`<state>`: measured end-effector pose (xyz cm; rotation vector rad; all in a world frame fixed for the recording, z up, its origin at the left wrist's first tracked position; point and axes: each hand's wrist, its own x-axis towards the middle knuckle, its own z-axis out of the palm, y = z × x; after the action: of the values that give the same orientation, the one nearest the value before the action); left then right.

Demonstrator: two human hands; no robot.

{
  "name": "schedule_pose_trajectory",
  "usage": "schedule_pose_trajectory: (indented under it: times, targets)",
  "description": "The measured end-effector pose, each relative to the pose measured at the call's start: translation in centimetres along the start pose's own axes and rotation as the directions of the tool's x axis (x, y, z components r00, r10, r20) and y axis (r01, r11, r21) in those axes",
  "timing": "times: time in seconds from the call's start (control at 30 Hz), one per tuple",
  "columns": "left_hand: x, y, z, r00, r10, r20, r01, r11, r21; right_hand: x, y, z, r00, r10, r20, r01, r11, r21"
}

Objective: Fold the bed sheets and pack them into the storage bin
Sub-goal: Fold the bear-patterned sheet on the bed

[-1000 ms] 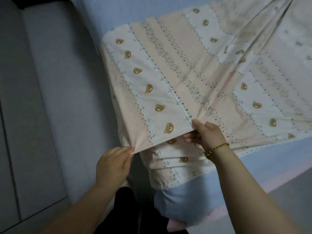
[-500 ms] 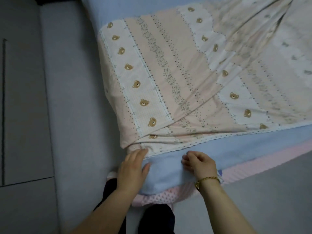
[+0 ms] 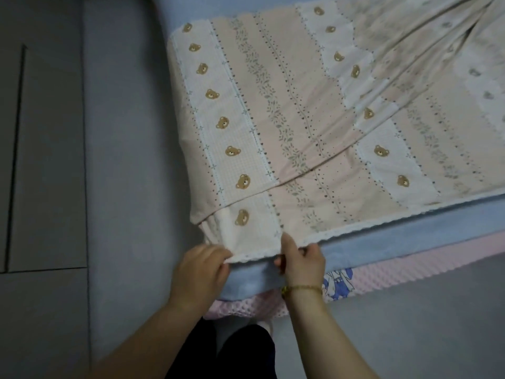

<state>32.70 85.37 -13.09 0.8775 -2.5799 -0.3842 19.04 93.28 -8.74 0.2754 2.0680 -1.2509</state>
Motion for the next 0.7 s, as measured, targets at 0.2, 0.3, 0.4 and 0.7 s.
schedule_pose_trajectory:
  times: [0.2,0.3,0.4,0.7]
  targets:
    - [-3.0,-0.9,2.0,0.977,-0.112,0.181,0.115,0.993,-0.007,0.4,3.4,-0.4,0.997,-0.031,-0.074,0.019,0.988,-0.152]
    - [-4.0,-1.3,2.0,0.954,-0.147,0.261,0.169,0.984,-0.063,-0.1,2.6,-0.9,0.91,-0.311,-0.273,0.266,0.945,-0.192]
    - [-3.8,-1.6,1.0,0.933,-0.238,0.27,0.291,0.941,-0.174,1.2,3.4,-0.1,0.583,-0.813,-0.002,0.637,0.458,-0.62]
    - [5.2,-2.6,1.0,0.864,-0.427,0.268,0.455,0.889,-0.05,3.8,3.7,1.5,0.644,-0.536,0.546,0.669,0.047,-0.742]
